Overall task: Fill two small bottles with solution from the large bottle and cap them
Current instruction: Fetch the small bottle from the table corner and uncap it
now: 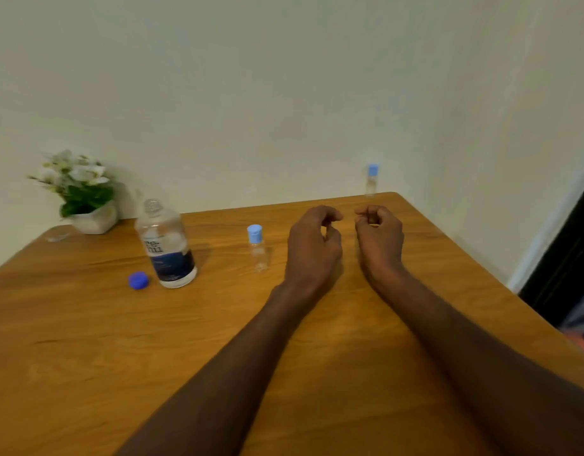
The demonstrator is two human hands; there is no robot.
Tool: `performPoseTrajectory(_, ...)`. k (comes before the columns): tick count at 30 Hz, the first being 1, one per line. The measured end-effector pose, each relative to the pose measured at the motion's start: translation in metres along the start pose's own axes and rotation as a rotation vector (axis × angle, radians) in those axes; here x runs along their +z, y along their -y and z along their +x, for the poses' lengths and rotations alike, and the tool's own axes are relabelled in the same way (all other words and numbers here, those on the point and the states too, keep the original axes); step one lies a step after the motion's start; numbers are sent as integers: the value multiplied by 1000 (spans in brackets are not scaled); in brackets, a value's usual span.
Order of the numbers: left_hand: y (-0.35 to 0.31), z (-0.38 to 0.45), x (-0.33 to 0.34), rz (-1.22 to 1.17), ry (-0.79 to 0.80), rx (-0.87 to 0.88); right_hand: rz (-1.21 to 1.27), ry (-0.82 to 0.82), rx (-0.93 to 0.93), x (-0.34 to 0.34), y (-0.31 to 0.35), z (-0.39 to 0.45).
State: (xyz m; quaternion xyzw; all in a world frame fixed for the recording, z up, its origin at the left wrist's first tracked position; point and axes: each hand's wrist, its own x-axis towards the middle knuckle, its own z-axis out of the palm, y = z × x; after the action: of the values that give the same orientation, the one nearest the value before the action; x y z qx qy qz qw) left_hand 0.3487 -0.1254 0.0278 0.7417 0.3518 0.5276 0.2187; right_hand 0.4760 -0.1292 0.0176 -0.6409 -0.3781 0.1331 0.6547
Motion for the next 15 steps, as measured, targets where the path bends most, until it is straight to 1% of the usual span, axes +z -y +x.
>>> performPoseTrajectory(2, 10, 18, 21, 34, 85, -120, -84, 12, 5, -15, -8, 21)
performPoseTrajectory(4, 27, 36, 36, 190, 188, -203, -147, 37, 16, -24, -19, 46)
performPoseTrajectory(7, 51, 56, 51, 562, 339, -201, -254, 75, -3, -23, -36, 85)
performPoseTrajectory(8, 56, 59, 54, 639, 367, -182, -284, 70, -6, -21, -40, 99)
performPoseTrajectory(10, 63, 61, 59, 679, 381, -154, -362, 63, -12, -14, -47, 127)
performPoseTrajectory(15, 68, 62, 59, 631, 340, -147, -528, 93, 32, 13, -57, 189)
